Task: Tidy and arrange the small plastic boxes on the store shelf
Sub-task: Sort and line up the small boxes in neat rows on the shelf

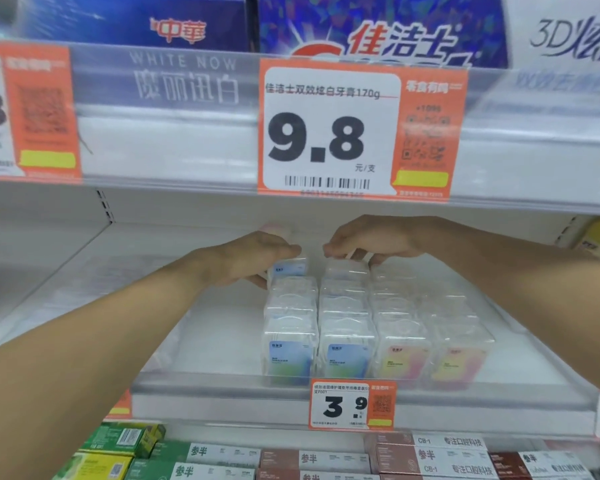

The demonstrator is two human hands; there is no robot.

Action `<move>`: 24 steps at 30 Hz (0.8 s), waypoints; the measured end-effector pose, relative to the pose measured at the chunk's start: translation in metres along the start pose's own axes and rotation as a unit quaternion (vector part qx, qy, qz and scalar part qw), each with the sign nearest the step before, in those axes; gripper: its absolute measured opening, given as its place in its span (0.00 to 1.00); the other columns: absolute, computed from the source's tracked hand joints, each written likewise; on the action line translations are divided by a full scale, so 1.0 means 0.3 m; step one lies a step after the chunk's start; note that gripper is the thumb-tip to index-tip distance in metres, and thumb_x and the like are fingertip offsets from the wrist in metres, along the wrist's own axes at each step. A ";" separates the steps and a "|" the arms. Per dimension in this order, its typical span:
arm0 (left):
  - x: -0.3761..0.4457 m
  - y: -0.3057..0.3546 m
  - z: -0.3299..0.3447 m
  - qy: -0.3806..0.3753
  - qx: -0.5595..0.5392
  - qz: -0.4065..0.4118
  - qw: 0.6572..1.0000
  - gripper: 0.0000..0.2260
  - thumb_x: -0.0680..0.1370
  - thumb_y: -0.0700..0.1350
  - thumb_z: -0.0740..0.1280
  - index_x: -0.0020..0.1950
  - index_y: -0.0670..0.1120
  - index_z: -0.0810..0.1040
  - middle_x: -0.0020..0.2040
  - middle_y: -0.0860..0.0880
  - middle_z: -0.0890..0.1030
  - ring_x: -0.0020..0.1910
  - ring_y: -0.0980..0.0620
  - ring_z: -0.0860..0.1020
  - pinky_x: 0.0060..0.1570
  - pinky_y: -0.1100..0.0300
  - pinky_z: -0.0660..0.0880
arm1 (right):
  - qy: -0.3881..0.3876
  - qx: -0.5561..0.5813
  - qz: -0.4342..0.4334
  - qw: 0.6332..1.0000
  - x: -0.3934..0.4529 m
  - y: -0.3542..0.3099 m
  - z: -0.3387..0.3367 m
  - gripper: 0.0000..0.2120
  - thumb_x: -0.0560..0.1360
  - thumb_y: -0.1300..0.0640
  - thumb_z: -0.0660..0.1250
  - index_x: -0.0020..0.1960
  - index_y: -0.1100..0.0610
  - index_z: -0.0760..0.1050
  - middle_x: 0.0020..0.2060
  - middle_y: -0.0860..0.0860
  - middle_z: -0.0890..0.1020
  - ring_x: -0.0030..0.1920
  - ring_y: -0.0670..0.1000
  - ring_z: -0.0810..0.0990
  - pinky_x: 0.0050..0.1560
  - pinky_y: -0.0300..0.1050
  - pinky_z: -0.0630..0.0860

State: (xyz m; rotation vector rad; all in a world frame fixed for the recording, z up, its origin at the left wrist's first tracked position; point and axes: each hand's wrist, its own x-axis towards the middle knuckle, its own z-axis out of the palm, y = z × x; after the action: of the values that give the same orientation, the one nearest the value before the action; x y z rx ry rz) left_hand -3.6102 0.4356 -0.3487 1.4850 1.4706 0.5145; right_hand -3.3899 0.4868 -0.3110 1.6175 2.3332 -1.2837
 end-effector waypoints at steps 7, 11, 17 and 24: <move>-0.025 0.031 0.015 -0.063 0.035 -0.002 0.997 0.16 0.77 0.57 0.65 0.60 0.50 0.80 0.56 0.51 0.82 0.56 0.52 0.79 0.53 0.61 0.76 | -0.021 -0.001 -0.009 1.000 -0.001 0.018 0.008 0.21 0.76 0.46 0.70 0.25 0.47 0.79 0.24 0.38 0.76 0.33 0.43 0.74 0.42 0.37 0.71; -0.031 0.036 0.010 -0.071 0.058 -0.003 0.996 0.15 0.78 0.57 0.65 0.58 0.49 0.81 0.54 0.51 0.83 0.54 0.53 0.80 0.54 0.59 0.76 | 0.005 -0.033 -0.044 0.998 -0.010 0.017 0.021 0.17 0.76 0.44 0.69 0.31 0.50 0.78 0.24 0.39 0.78 0.30 0.39 0.76 0.41 0.35 0.71; -0.041 0.033 -0.012 -0.075 0.053 -0.004 0.996 0.13 0.78 0.55 0.66 0.56 0.48 0.82 0.52 0.51 0.83 0.49 0.56 0.81 0.47 0.60 0.79 | 0.010 -0.042 -0.072 0.996 -0.009 -0.005 0.049 0.18 0.75 0.42 0.70 0.43 0.58 0.82 0.36 0.51 0.75 0.39 0.49 0.74 0.42 0.39 0.77; -0.064 0.046 0.001 -0.086 0.066 0.000 0.994 0.15 0.80 0.55 0.63 0.60 0.48 0.79 0.56 0.51 0.81 0.52 0.56 0.80 0.49 0.61 0.79 | -0.021 -0.028 -0.056 0.998 -0.009 -0.024 0.045 0.13 0.75 0.46 0.71 0.38 0.55 0.81 0.31 0.47 0.75 0.36 0.48 0.74 0.45 0.44 0.77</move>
State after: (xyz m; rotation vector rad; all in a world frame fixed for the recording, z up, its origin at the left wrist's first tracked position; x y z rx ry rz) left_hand -3.6063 0.4199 -0.3315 1.5907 1.3909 0.2863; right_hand -3.3998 0.4753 -0.3144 1.4481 2.4437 -1.2476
